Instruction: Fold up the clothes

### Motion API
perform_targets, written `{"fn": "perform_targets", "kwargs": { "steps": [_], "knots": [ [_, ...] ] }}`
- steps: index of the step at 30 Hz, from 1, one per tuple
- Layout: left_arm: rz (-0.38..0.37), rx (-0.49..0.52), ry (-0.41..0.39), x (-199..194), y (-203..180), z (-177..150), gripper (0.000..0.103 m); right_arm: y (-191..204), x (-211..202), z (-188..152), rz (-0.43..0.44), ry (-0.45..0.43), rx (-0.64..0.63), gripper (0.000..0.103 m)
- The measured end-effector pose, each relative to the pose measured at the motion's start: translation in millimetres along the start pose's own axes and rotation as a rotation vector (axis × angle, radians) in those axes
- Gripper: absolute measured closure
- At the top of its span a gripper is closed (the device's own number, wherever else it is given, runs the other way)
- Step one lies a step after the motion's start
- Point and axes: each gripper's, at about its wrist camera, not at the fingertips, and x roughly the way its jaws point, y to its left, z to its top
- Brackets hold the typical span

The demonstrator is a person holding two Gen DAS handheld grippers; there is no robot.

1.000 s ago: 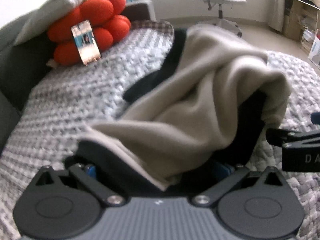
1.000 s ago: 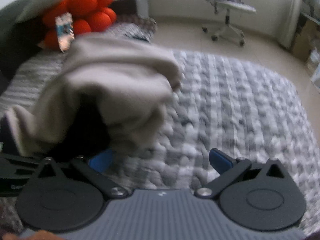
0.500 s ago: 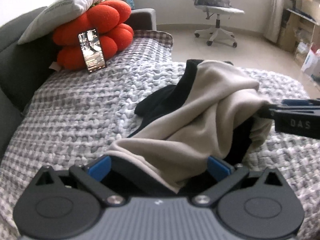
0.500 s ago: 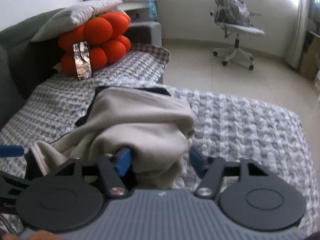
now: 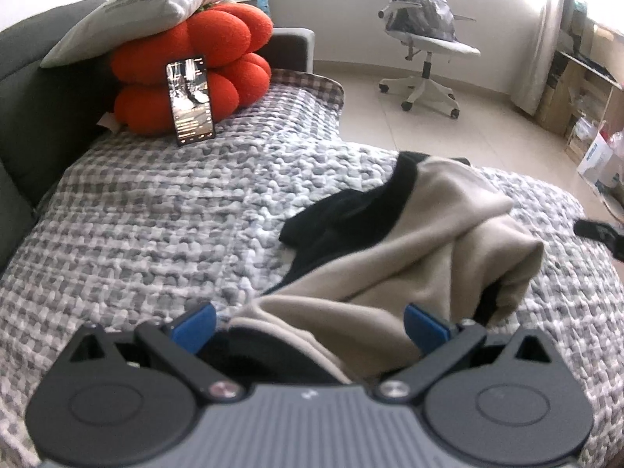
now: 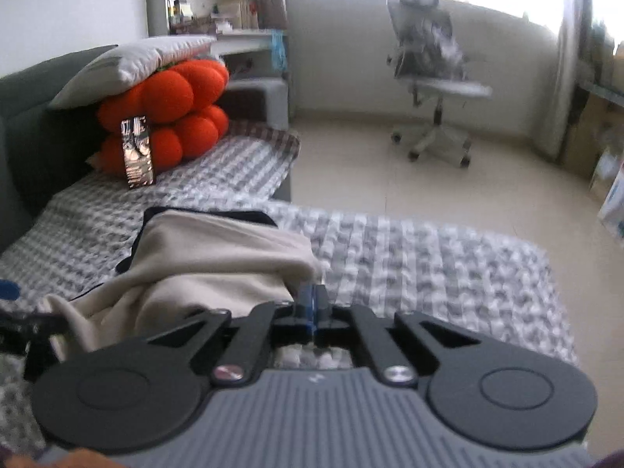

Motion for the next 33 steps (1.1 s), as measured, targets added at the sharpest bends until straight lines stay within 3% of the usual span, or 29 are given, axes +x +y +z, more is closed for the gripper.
{"fn": "perform_targets", "kwargs": {
  "steps": [2,3,5,6,7,16,19,22,23,25,27,30,33],
  "knots": [
    [-0.023,-0.012,0.014,7,5,4,0.002,-9,1,2,0.020,0.035,0.027,0.087],
    [-0.036,-0.015,0.023,11,7,5,0.004,-10,1,2,0.004,0.047,0.027,0.086],
    [-0.061,-0.023,0.041,18,11,9,0.005,-9,2,0,0.004,0.064,0.028,0.069],
    [-0.068,-0.021,0.050,21,12,10,0.006,-8,2,-1,0.010,0.073,0.033,0.044],
    [-0.063,-0.013,0.057,23,14,11,0.006,-8,2,-2,0.024,0.070,0.044,0.033],
    [-0.014,-0.007,0.093,14,52,5,0.012,10,-3,-10,0.113,0.094,0.015,0.032],
    [-0.073,-0.051,0.114,10,63,1,0.018,20,-3,-13,0.161,0.108,0.017,0.032],
    [-0.165,-0.086,0.144,13,63,0,0.036,37,-2,-17,0.226,0.128,0.010,0.032],
    [-0.184,-0.094,0.153,15,61,1,0.049,43,-2,-19,0.247,0.136,0.005,0.032],
    [-0.207,-0.104,0.163,18,54,1,0.061,54,-3,-22,0.286,0.149,-0.009,0.032],
    [-0.224,-0.104,0.149,17,47,2,0.083,67,-5,-26,0.319,0.158,-0.034,0.032],
    [-0.282,-0.123,0.128,11,37,3,0.093,82,-8,-33,0.352,0.169,-0.070,0.032],
    [-0.349,-0.143,0.093,1,28,8,0.095,95,-10,-39,0.384,0.177,-0.098,0.032]
  ]
}}
